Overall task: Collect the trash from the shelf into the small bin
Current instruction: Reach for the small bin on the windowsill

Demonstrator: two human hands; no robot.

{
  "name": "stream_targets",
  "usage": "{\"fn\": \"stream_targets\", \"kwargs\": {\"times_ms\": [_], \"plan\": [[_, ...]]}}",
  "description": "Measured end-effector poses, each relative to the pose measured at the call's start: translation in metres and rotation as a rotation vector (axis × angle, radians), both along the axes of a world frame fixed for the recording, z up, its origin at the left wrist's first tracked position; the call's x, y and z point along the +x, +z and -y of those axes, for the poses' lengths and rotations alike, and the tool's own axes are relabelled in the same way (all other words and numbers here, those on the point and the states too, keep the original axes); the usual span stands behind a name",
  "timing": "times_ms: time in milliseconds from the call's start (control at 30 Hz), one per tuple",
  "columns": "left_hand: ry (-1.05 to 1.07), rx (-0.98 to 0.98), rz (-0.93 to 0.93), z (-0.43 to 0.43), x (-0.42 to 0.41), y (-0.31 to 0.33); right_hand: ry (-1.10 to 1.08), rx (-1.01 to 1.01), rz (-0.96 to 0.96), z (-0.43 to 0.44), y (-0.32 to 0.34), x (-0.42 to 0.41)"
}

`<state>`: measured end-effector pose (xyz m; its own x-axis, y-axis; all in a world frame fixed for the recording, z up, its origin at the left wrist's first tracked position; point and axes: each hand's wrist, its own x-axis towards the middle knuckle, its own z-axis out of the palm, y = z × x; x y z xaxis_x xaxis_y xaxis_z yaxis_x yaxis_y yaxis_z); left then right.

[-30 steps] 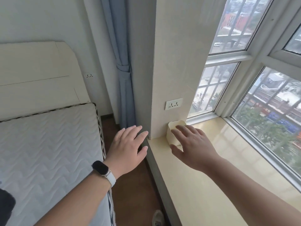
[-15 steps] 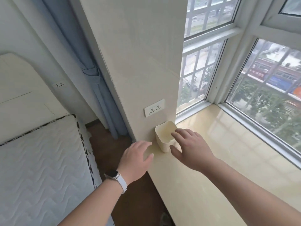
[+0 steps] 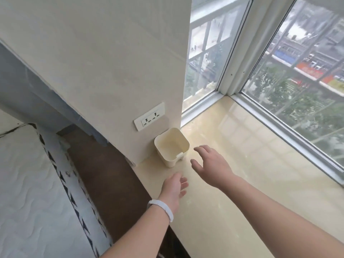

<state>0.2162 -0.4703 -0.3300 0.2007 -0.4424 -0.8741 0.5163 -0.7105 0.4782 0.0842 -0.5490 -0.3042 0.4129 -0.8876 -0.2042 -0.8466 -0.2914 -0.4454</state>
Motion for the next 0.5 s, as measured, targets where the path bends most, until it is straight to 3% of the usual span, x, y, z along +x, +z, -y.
{"fn": "stream_targets", "kwargs": {"times_ms": [233,500], "plan": [[0.365,-0.017,-0.274,0.054,-0.017,-0.056,-0.198,0.241,0.092,0.039,-0.053,0.008],[0.539,-0.105,-0.382,0.085,-0.022,-0.098,-0.244,0.359,0.185,0.073,-0.100,0.020]]}}
